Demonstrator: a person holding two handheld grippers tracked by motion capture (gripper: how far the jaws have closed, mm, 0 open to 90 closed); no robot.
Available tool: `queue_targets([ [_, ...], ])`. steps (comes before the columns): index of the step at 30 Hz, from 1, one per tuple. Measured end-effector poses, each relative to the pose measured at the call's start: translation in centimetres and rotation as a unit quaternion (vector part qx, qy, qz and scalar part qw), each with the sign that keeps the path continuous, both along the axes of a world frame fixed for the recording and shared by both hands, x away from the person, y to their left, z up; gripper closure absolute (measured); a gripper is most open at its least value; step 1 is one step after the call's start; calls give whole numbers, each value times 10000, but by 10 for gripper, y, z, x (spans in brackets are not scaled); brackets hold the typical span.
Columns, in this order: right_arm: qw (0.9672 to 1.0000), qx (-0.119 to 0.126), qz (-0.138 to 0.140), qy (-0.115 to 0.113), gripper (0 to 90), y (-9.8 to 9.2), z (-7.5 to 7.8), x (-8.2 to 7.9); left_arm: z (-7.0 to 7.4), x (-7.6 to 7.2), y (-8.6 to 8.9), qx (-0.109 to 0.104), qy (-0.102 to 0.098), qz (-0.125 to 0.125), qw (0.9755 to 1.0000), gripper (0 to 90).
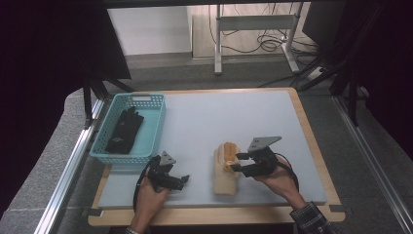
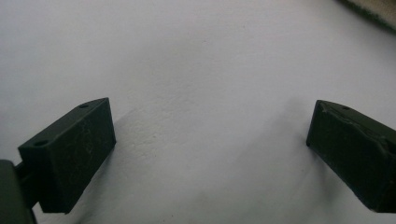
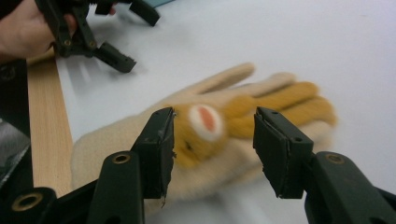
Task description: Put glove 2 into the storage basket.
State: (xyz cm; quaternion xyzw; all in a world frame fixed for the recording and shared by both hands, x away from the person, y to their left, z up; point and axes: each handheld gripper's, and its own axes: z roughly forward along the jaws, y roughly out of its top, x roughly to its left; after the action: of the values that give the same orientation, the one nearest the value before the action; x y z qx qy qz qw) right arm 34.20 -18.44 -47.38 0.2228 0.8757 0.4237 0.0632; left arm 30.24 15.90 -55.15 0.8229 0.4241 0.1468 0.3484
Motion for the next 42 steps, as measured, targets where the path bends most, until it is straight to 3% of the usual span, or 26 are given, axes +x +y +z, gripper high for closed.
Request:
queue_targets([
  [9, 9990, -106, -317, 285, 694, -27, -22, -4, 0, 0, 0, 16, 5, -15, 10000, 14],
  [18, 9988, -169, -86, 459, 874, -26, -44, -22, 0, 0, 0, 20, 1, -13, 10000, 15],
  [28, 9983, -162, 179, 526, 882, -14, -54, -36, 1, -2, 2, 12, -29, 71, 10000, 38],
  [42, 9981, -155, 328, 505, 874, 19, -60, -35, 0, -7, 16, 61, 6, 110, 9999, 13],
])
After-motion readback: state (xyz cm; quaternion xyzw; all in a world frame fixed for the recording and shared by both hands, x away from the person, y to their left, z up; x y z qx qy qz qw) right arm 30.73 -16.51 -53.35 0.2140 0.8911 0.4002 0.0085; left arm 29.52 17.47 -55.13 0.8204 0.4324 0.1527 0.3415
